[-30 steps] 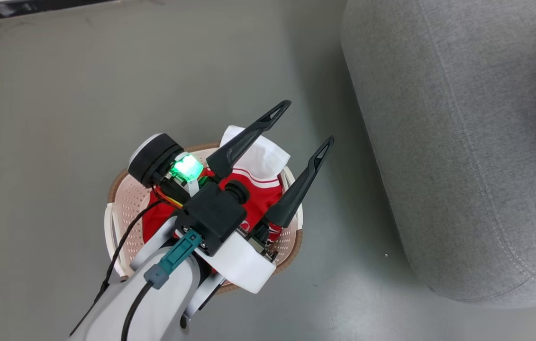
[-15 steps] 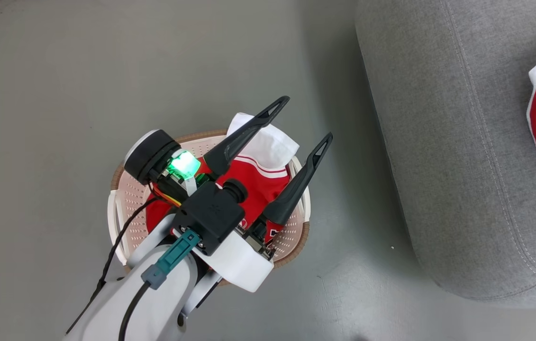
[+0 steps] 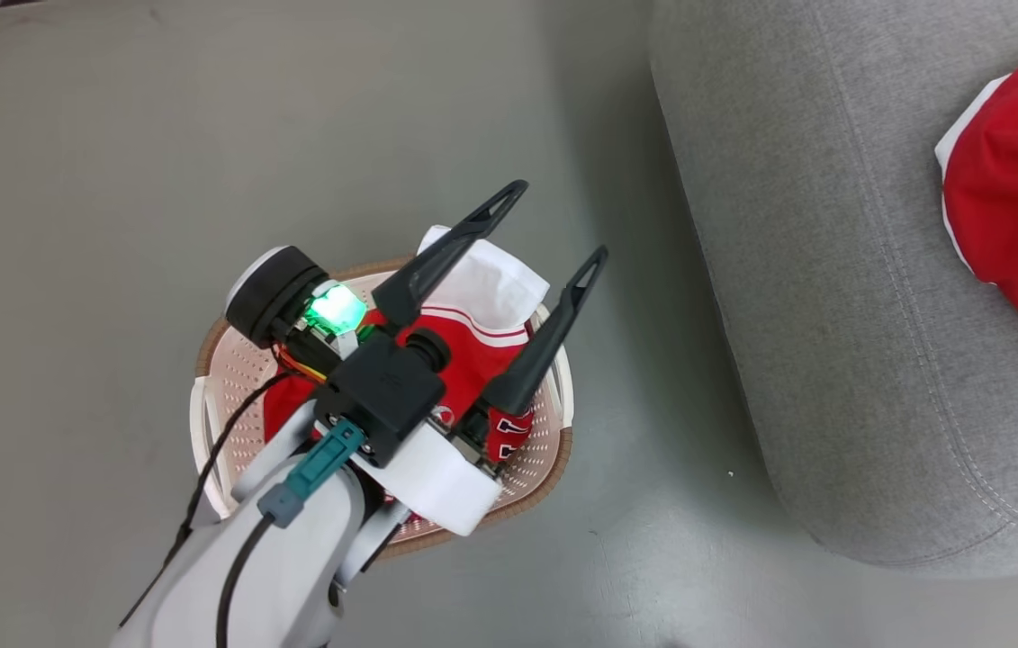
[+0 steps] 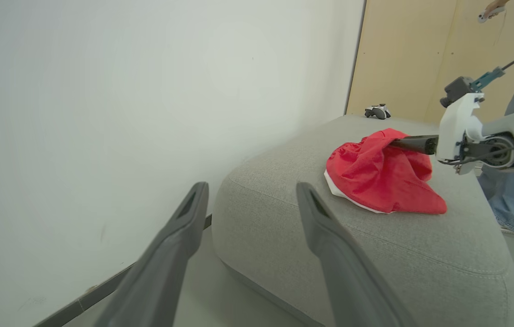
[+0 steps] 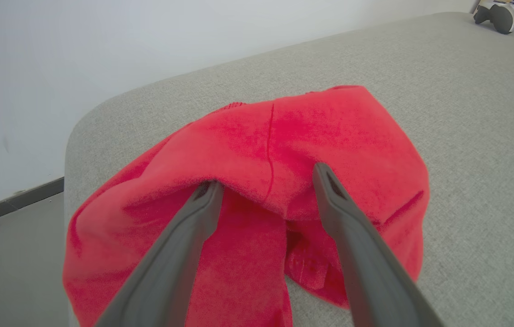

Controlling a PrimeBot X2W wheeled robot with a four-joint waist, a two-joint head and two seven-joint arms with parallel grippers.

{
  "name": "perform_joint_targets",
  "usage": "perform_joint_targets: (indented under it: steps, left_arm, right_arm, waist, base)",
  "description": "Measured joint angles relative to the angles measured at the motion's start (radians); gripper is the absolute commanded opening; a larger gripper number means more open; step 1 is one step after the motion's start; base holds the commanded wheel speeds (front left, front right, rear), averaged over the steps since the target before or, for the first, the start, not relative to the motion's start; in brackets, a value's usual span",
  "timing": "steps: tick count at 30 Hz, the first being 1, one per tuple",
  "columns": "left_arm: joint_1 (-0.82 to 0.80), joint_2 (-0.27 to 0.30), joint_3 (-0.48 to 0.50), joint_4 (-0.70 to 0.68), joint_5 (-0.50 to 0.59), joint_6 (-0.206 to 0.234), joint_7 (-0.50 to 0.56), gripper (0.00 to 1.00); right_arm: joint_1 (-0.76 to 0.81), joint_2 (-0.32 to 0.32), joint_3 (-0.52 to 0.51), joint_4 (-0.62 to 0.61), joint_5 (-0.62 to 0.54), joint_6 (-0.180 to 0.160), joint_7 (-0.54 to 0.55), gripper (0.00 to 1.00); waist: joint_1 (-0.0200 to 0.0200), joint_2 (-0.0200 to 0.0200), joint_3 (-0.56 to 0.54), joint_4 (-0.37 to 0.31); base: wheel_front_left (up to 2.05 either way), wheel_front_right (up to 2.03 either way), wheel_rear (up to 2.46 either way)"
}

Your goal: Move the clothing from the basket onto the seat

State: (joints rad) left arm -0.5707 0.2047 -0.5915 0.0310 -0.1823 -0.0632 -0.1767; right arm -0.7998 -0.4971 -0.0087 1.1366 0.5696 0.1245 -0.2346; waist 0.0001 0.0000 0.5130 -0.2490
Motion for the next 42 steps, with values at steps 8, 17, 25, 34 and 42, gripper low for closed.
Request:
perform_joint_targets:
  steps: [8, 17, 25, 34, 42]
  left_arm:
    - [0.002, 0.015, 0.029, 0.041, -0.003, 0.002, -0.018, 1.0]
    - [0.032, 0.021, 0.063, 0.071, -0.024, 0.025, -0.037, 1.0]
    - [0.082, 0.028, 0.113, 0.101, -0.046, 0.061, -0.054, 1.0]
    - [0.154, 0.037, 0.185, 0.133, -0.075, 0.109, -0.067, 1.0]
    - [0.233, 0.044, 0.248, 0.157, -0.108, 0.149, -0.07, 1.0]
  right_arm:
    - [0.013, 0.013, 0.027, -0.067, -0.009, 0.0, -0.009, 1.0]
    - [0.06, 0.014, 0.079, -0.135, -0.041, 0.0, -0.015, 1.0]
    - [0.062, 0.033, 0.124, -0.259, -0.073, 0.0, -0.015, 1.0]
    - [0.062, 0.06, 0.168, -0.388, -0.095, 0.0, -0.015, 1.0]
    - [0.082, 0.065, 0.155, -0.465, -0.117, 0.0, -0.016, 1.0]
  waist:
    - [0.0, 0.0, -0.027, -0.012]
    - [0.0, 0.0, -0.067, -0.013]
    - [0.0, 0.0, -0.113, 0.005]
    - [0.0, 0.0, -0.17, 0.045]
    - [0.0, 0.0, -0.224, 0.089]
  base:
    - [0.0, 0.0, 0.0]
    - [0.0, 0.0, 0.0]
    - [0.0, 0.0, 0.0]
    - [0.0, 0.0, 0.0]
    - [0.0, 0.0, 0.0]
